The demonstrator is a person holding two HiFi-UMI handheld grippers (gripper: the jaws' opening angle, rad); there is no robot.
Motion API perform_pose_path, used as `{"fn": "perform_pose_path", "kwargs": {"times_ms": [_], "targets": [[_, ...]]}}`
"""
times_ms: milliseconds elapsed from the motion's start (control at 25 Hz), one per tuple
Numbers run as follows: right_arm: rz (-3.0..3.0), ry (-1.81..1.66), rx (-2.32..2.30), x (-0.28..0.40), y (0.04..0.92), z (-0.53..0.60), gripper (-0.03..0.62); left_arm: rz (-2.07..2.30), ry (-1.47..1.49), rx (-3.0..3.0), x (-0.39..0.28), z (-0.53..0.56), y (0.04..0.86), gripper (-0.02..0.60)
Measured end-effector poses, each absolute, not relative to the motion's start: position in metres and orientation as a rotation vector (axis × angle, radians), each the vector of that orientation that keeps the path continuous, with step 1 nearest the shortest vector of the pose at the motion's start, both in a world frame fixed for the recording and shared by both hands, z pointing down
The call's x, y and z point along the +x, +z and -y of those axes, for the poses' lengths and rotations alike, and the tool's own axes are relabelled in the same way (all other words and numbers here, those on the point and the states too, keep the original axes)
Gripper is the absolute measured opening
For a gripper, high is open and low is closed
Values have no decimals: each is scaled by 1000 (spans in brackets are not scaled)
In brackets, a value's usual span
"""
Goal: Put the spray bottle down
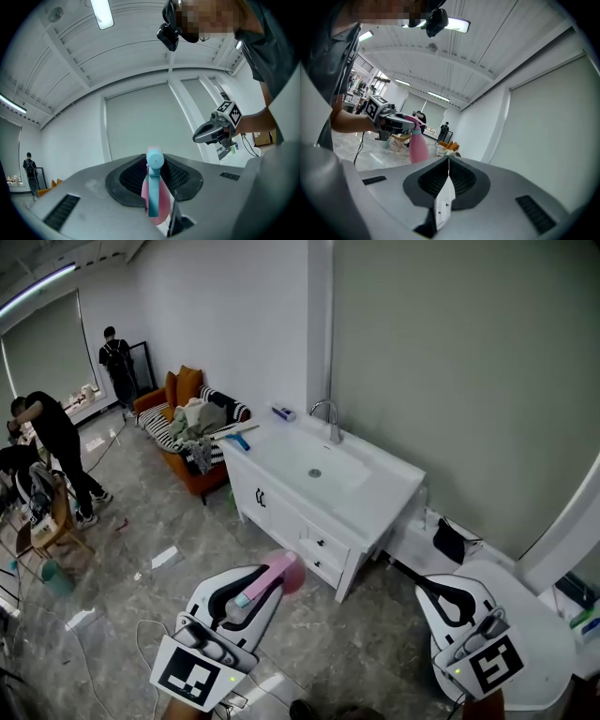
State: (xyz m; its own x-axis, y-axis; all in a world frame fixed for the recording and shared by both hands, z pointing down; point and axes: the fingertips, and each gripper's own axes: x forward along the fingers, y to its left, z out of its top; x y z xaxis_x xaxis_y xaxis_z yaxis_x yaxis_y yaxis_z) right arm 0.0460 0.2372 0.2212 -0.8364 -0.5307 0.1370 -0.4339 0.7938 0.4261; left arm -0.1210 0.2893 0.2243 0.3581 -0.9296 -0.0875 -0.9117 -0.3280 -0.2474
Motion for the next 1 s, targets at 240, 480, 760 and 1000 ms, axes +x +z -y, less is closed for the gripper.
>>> {"fn": "perform_pose_path", "kwargs": {"times_ms": [240,480,760,1000], "targets": [[2733,-541,740,50,227,-221,9,-1645,-109,-2394,-114,-270,233,84],[2751,-541,729,68,219,-196,9,-1653,-106,-2384,-97,-249,222,84],[2763,-530,677,92,228,-154,9,-1697,-143,-2367,-71,-214,226,84],[2786,-504,633,112,230,-118,9,-1745,-163,-2351,-49,-185,225,84]]}}
